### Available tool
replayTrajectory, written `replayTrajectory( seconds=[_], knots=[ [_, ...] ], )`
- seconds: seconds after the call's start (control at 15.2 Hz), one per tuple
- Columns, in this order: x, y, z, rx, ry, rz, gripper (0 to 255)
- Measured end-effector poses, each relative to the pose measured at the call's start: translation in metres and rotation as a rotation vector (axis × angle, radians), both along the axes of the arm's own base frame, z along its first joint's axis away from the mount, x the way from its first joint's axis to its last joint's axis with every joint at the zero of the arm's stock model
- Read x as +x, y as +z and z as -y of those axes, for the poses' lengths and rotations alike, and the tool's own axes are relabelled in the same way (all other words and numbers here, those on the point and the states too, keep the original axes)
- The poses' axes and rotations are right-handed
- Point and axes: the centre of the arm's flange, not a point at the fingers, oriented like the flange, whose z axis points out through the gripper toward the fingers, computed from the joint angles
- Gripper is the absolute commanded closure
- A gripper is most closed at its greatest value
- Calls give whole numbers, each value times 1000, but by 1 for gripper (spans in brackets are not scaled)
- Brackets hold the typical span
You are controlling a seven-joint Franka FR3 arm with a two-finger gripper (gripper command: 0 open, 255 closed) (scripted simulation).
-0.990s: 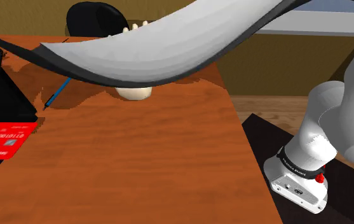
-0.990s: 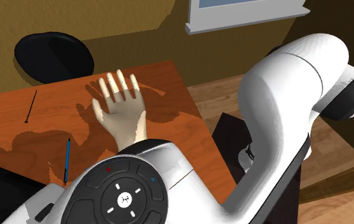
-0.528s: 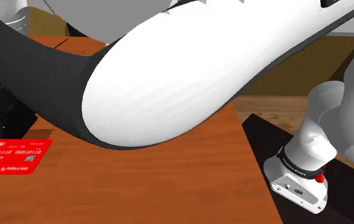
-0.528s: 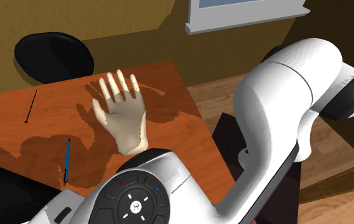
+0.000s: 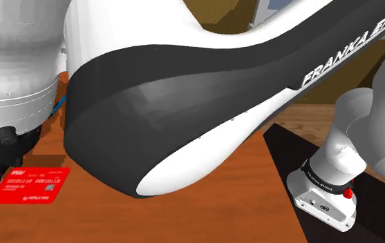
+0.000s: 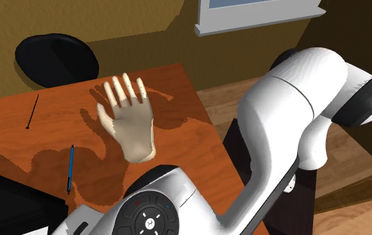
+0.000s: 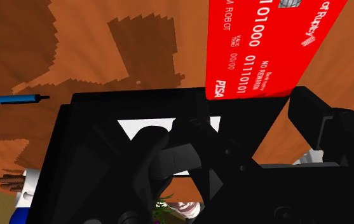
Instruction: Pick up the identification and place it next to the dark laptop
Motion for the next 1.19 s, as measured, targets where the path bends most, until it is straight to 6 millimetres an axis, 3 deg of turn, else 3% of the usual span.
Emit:
replayTrajectory(
  seconds=[0.79, 1.19],
  knots=[
    [1, -63, 1, 0, 0, 0, 255],
    [0, -68, 1, 0, 0, 0, 255]
  ],
)
